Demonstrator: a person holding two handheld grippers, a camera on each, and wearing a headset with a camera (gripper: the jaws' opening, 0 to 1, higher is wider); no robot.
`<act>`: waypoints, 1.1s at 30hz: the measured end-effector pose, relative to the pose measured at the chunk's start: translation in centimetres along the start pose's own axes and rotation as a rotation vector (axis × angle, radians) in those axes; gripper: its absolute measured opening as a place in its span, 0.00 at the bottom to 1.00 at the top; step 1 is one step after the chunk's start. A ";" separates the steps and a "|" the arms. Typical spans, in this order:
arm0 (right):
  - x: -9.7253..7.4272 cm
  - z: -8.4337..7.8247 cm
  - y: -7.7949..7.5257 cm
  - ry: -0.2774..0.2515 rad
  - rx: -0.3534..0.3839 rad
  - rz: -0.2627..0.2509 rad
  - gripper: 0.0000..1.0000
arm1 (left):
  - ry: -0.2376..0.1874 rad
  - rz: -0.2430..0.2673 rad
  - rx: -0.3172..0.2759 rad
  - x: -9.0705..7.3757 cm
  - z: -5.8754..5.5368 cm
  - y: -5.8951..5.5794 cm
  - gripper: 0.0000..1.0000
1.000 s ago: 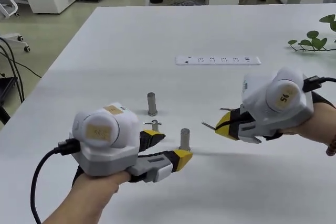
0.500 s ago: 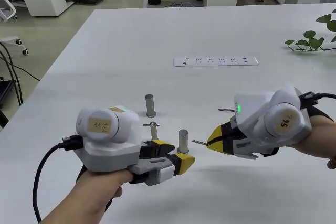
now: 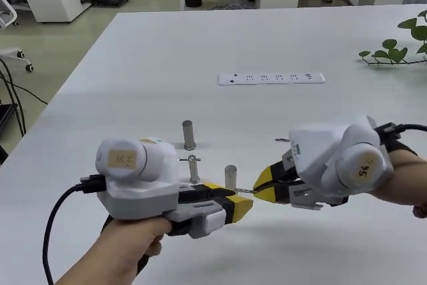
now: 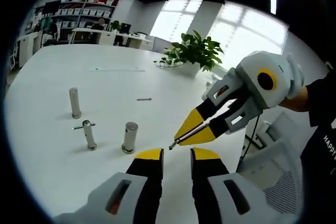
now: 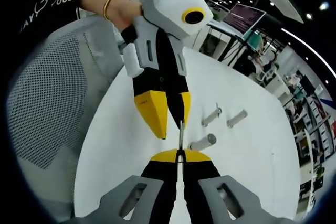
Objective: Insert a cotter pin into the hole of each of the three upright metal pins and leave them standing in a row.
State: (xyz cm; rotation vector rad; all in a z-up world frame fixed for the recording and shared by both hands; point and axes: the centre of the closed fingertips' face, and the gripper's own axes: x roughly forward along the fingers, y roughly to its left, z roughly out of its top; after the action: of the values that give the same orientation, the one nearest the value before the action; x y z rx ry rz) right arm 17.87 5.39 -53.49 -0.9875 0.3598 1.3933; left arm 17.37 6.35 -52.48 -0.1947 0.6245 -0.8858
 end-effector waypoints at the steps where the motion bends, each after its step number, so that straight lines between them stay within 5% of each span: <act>1: 0.0 0.0 0.1 0.004 -0.009 0.002 0.00 | -0.003 -0.003 -0.010 0.0 0.0 0.0 0.17; 18: 0.3 0.1 0.4 0.033 -0.078 0.008 0.00 | -0.033 -0.015 -0.091 0.0 0.0 0.0 0.04; 33: 0.2 0.4 0.5 0.025 -0.046 0.017 0.00 | -0.046 -0.023 -0.035 0.0 0.0 0.0 0.00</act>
State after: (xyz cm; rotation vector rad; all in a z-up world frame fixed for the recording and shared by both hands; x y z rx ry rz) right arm 17.32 5.78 -53.62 -1.0426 0.3568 1.4109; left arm 17.37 6.36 -52.44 -0.2540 0.5960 -0.8902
